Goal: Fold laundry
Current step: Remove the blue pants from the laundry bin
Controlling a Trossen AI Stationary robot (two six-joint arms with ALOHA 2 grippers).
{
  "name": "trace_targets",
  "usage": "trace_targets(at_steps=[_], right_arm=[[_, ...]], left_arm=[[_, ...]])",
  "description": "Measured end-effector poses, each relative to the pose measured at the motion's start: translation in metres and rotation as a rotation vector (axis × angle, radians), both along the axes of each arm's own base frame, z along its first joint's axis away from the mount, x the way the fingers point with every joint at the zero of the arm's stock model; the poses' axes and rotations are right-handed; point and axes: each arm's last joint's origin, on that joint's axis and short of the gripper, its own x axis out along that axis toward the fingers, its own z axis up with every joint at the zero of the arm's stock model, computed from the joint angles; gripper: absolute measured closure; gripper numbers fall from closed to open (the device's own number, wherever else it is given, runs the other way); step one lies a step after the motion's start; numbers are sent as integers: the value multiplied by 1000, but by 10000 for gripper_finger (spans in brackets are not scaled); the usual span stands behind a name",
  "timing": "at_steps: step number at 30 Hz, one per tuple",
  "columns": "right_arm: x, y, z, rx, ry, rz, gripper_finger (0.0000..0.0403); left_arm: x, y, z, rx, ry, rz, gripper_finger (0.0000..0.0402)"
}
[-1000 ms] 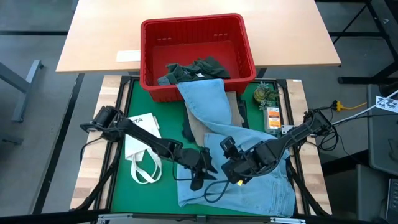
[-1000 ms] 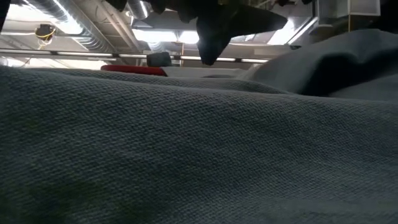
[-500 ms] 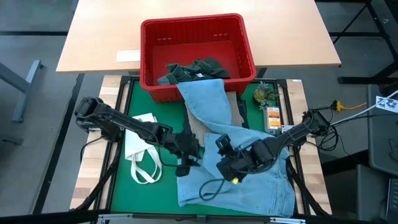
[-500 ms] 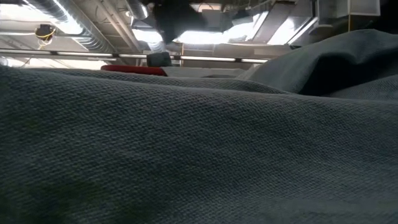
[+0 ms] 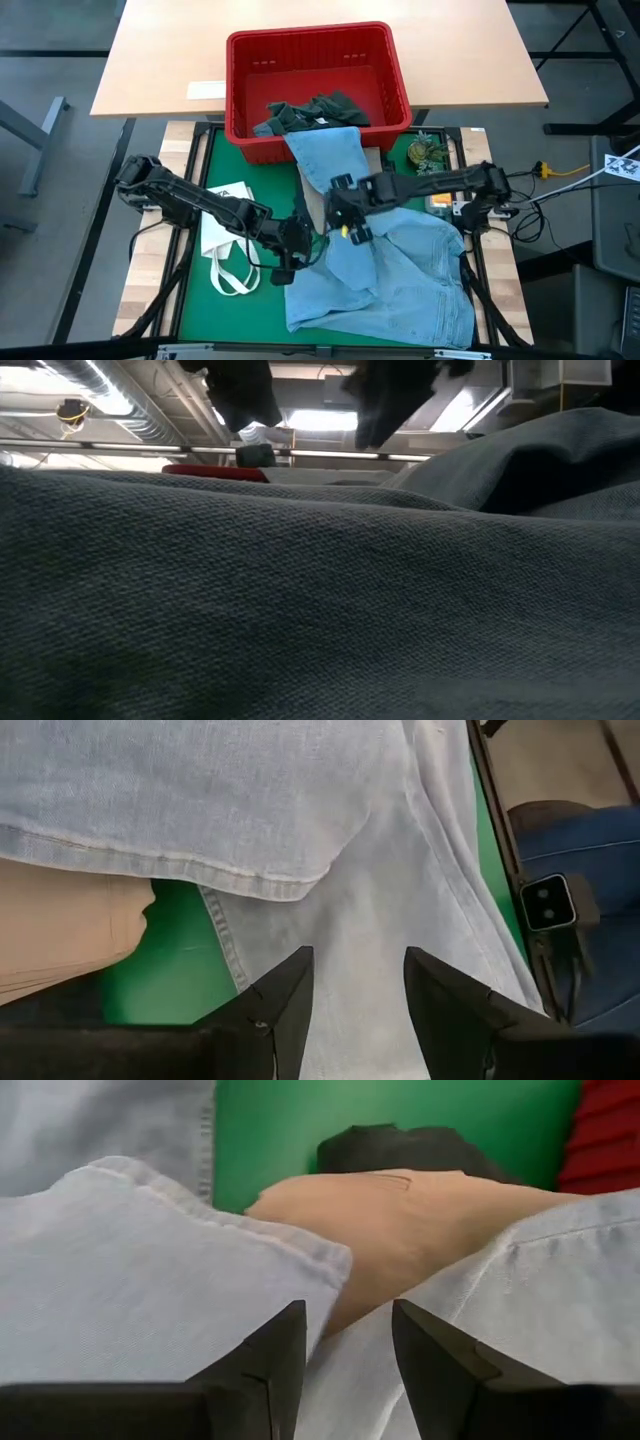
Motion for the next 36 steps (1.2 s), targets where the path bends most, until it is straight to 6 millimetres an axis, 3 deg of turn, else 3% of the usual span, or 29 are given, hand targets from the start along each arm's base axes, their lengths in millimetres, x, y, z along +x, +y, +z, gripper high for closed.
trace_targets(at_steps=[6, 11, 17, 36], right_arm=[[21, -15, -26, 26, 28, 33, 253], [26, -25, -38, 52, 69, -24, 253], [26, -23, -39, 146, 77, -6, 253], [31, -24, -58, 147, 153, -65, 253]], left_arm=[[-3, -8, 0, 40, -15, -3, 250], [-5, -14, 0, 53, -21, -11, 250], [-6, -19, 0, 54, -22, -24, 250], [-6, -18, 0, 52, -21, -25, 250]])
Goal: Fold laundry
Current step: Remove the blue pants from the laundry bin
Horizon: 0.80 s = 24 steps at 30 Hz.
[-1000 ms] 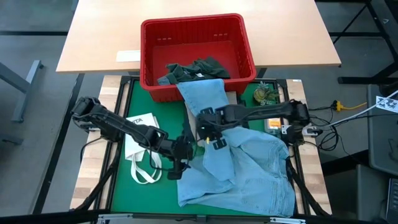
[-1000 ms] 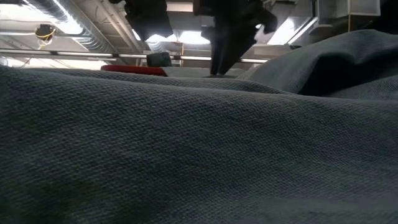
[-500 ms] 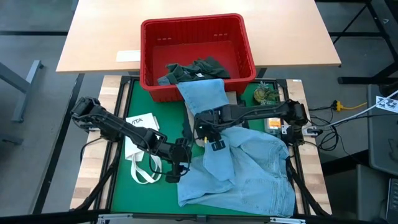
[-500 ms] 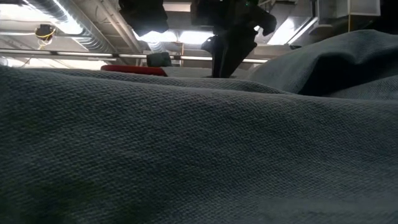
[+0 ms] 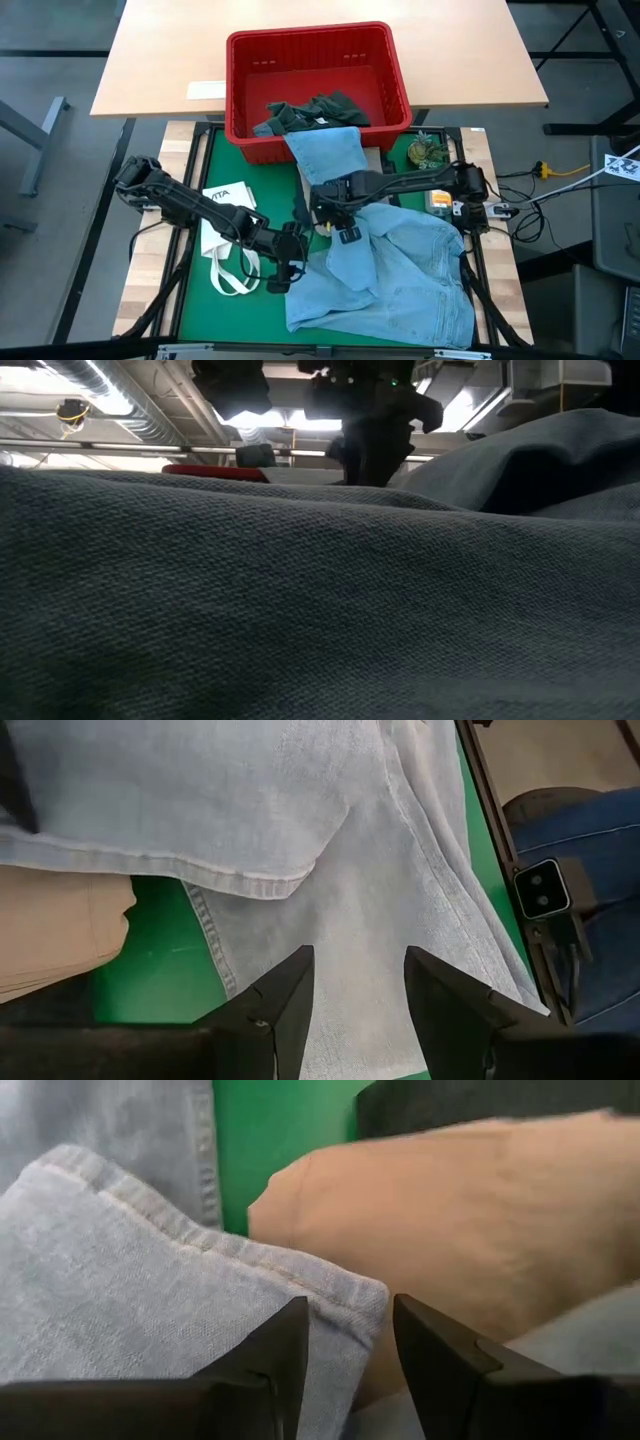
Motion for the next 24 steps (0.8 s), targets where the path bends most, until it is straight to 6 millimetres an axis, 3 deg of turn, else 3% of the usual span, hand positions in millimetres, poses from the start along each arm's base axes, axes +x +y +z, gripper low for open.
trace_targets(at_steps=[8, 11, 16, 21, 24], right_arm=[[-2, 2, -7, 46, 59, 13, 262], [-2, 2, -7, 46, 64, 15, 297], [-6, 2, -8, 41, 97, 43, 389], [-9, 12, -2, 58, 93, 73, 380], [-16, 23, 11, 62, 77, 104, 395]], left_arm=[[0, 0, 0, 0, 0, 0, 250], [0, 0, 0, 10, -3, 8, 250], [1, 2, 0, 43, -16, 42, 250], [1, 8, -1, 61, 2, 64, 250], [1, 13, -5, 65, 23, 79, 250]])
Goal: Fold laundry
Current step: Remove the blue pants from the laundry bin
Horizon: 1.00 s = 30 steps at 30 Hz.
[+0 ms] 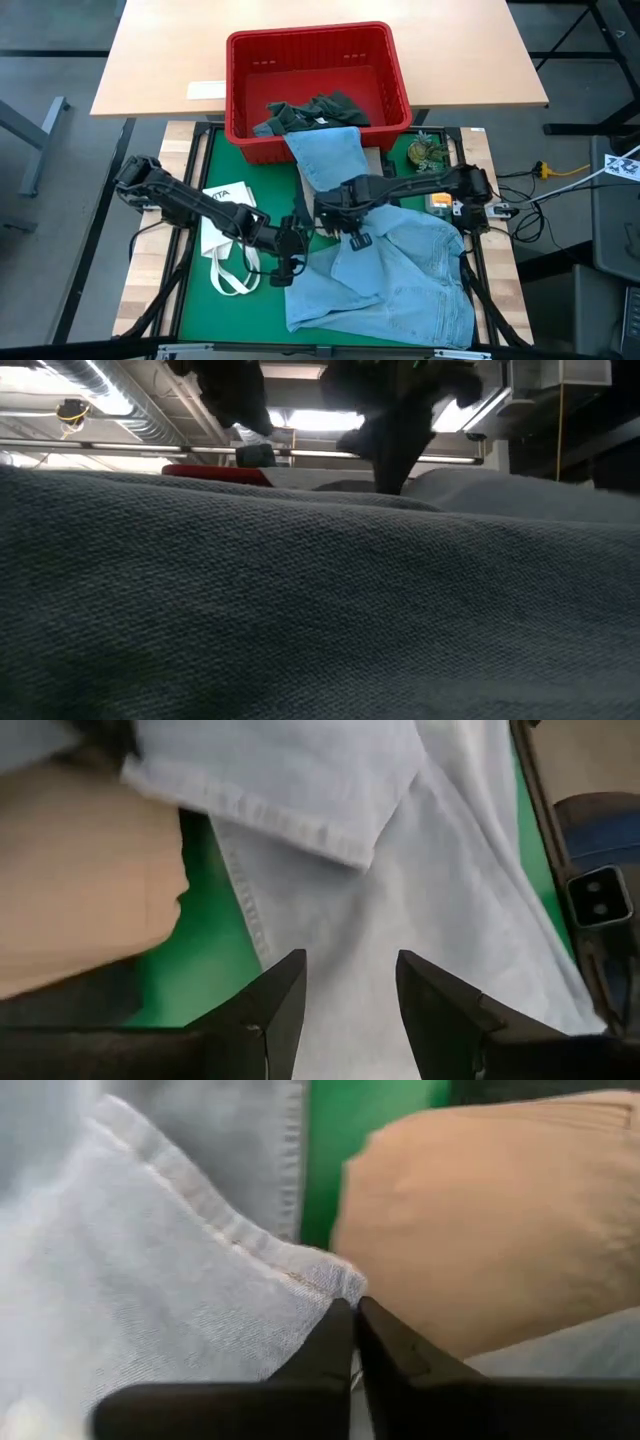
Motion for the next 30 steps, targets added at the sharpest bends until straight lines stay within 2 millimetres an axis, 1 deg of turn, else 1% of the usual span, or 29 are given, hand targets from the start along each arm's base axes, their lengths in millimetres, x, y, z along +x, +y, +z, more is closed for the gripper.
trace_targets(at_steps=[5, 7, 9, 12, 18, 24, 30], right_arm=[[-10, 23, 22, 4, -51, 40, 392], [-18, 34, 29, 4, -46, 87, 395], [-24, 45, 35, 14, -60, 120, 399], [-32, 60, 38, 17, -39, 141, 397], [-47, 81, 41, 12, 12, 159, 400], [-64, 91, 39, -39, 133, 187, 400], [-69, 94, 39, -61, 161, 199, 398]], left_arm=[[-1, 8, -14, -17, 27, 11, 250], [-3, 13, -22, -23, 48, 40, 250], [-3, 16, -26, -28, 39, 53, 250], [-3, 22, -34, -34, 27, 68, 250], [-5, 31, -52, -66, -4, 100, 250], [-13, 33, -72, -167, 23, 132, 250], [-25, 35, -88, -231, 94, 187, 250]])
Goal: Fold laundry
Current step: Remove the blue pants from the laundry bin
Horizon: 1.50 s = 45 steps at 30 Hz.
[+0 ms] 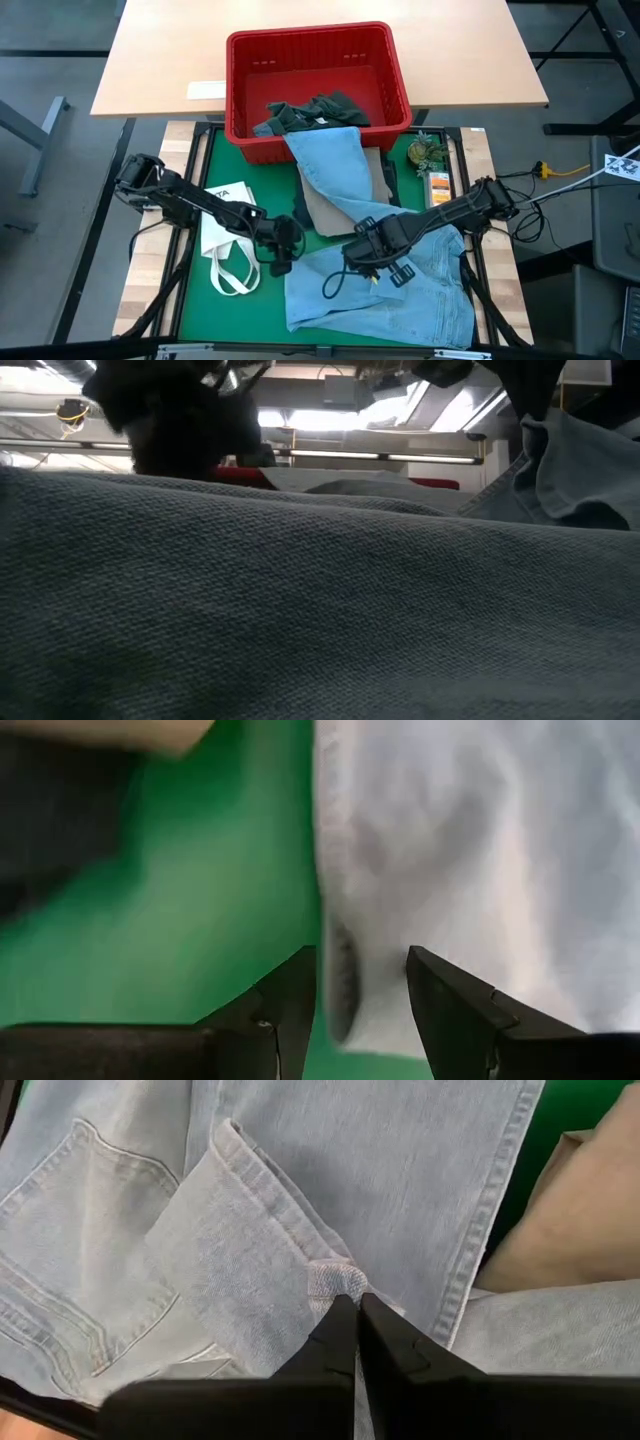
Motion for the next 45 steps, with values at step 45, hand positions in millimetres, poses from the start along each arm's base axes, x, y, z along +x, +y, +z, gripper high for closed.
trace_targets(at_steps=[45], right_arm=[[0, -1, 0, 2, -4, 194, 400]], left_arm=[[-63, -10, 33, 21, 92, -285, 370]])
